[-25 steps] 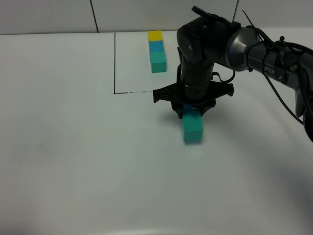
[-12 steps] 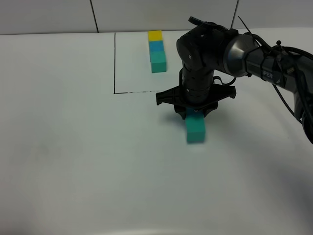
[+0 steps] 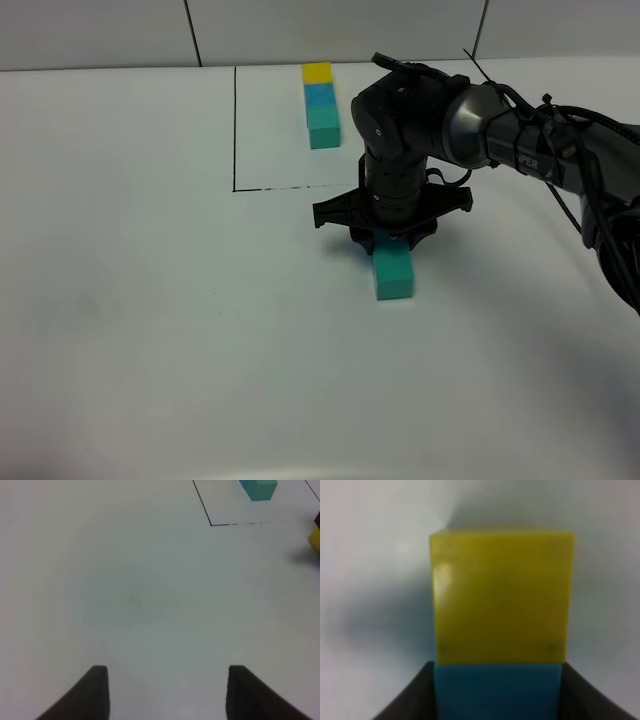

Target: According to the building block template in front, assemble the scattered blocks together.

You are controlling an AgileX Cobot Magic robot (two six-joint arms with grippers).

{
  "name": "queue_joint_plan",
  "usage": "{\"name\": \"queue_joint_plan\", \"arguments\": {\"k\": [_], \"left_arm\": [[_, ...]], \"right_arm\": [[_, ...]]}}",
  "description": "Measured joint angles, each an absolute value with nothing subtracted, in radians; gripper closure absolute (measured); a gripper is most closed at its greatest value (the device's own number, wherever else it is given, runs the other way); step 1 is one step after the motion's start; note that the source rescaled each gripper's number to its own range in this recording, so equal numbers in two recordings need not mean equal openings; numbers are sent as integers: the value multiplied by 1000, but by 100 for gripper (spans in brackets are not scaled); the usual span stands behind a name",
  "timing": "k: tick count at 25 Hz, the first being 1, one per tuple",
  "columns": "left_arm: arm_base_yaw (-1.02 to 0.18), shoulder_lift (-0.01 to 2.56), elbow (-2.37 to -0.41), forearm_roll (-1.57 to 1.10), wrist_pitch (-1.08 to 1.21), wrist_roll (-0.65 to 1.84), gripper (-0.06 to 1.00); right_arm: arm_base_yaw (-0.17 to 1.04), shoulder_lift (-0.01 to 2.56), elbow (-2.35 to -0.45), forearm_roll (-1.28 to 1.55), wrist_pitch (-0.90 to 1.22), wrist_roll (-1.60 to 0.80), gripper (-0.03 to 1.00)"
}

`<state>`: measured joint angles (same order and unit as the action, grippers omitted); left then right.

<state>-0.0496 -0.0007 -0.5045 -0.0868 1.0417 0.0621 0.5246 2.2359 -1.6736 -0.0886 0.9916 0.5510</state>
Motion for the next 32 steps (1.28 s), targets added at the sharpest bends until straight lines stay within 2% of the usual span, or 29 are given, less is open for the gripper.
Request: {"name": "queue_joint_plan", "arguments": {"k": [9,11,15,20,22,24,32], "left_arm": [[-50,-1,-504,-87,1042,62,80],[-50,-1,-504,-87,1042,62,80],[-50,-1,-504,-87,1042,62,80],[-50,-1,-504,-87,1042,63,80],[-50,-1,-504,-87,1042,63,80],[-50,-1,-504,-87,1042,63,80],[-50,-1,-504,-87,1042,63,80]], "right_arm": [[525,2236,-1674,-69,968,550,95],[525,2238,-1674,-69,967,539,92],[525,2240,-1674,-69,963,502,66],[525,2241,-1674,-69,958,443,16],[525,2229,-1674,-69,958,412,3],[525,2210,-1674,-69,958,377,-2],[494,2124,-1674,-17,1005,249,-3]]}}
